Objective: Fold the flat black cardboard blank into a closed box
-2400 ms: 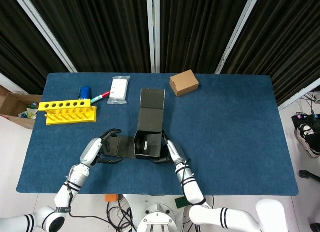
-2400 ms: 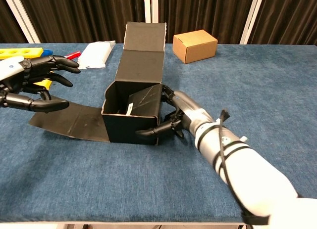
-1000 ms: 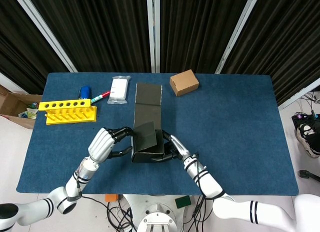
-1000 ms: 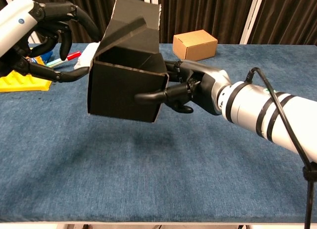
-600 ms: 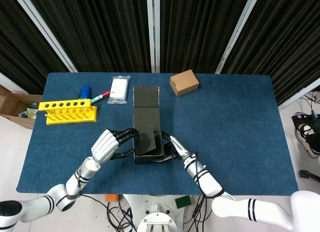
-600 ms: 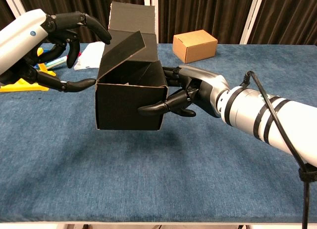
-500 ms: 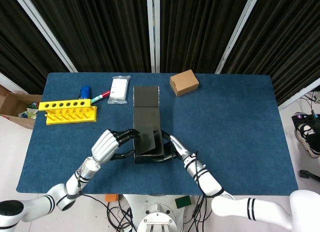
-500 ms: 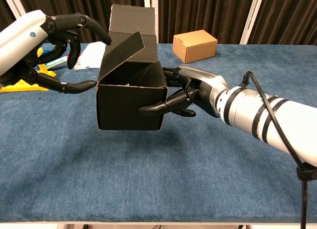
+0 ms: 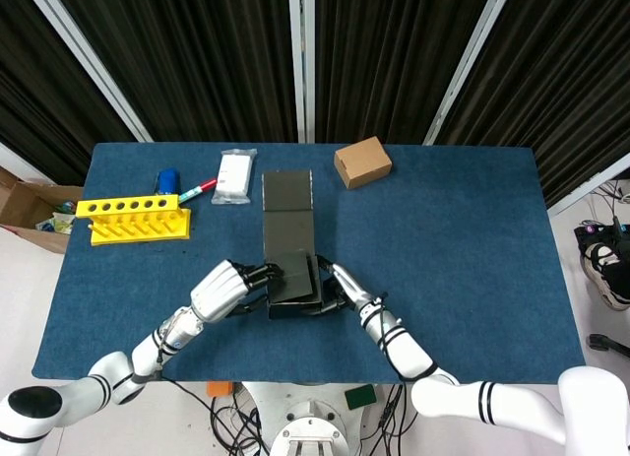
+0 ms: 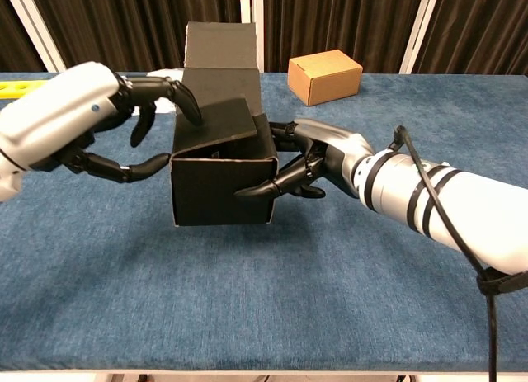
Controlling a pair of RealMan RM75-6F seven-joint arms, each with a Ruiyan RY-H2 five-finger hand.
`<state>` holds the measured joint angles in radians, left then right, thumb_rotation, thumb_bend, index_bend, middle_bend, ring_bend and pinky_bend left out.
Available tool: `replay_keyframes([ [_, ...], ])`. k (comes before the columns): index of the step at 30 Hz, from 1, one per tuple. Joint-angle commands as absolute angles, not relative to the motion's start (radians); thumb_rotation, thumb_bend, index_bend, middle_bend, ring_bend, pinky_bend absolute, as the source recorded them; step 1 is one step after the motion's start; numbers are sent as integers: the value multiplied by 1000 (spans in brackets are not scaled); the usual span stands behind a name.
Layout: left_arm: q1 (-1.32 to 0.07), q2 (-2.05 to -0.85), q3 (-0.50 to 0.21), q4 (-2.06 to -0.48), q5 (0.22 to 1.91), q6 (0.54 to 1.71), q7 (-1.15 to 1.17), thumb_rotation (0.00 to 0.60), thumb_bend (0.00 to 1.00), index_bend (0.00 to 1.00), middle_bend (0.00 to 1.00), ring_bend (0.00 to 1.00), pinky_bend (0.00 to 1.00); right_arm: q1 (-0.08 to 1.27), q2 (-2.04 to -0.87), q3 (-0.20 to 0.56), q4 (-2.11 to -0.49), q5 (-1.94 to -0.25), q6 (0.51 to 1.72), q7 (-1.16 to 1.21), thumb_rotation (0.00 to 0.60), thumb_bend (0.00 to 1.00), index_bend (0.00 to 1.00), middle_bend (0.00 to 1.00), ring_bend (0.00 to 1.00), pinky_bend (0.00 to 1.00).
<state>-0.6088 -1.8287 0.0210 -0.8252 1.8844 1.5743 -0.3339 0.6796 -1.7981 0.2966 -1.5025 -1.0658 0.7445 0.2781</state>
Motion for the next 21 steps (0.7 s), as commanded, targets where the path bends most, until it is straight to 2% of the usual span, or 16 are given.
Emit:
replay_keyframes([
  [1,-620,-1867,41,-751,1892,1567,-329,600,161,354,330,674,966,694,-1826,289,-1451,-1095,736,298,600,223,471,381,796,1000],
  [8,-623,-1932,79,-600,1897,1557,-332,600,160,357,330,674,966,707,-1876,261,-1338,-1172,723,358,600,232,471,370,794,1000],
  [14,-620,-1966,104,-530,1895,1560,-343,600,160,373,336,674,966,703,-1903,233,-1261,-1242,730,433,600,235,471,361,791,1000],
  [21,-627,-1966,132,-510,1909,1590,-315,600,160,460,420,677,965,691,-1909,206,-1222,-1308,765,498,600,234,461,353,787,1000],
])
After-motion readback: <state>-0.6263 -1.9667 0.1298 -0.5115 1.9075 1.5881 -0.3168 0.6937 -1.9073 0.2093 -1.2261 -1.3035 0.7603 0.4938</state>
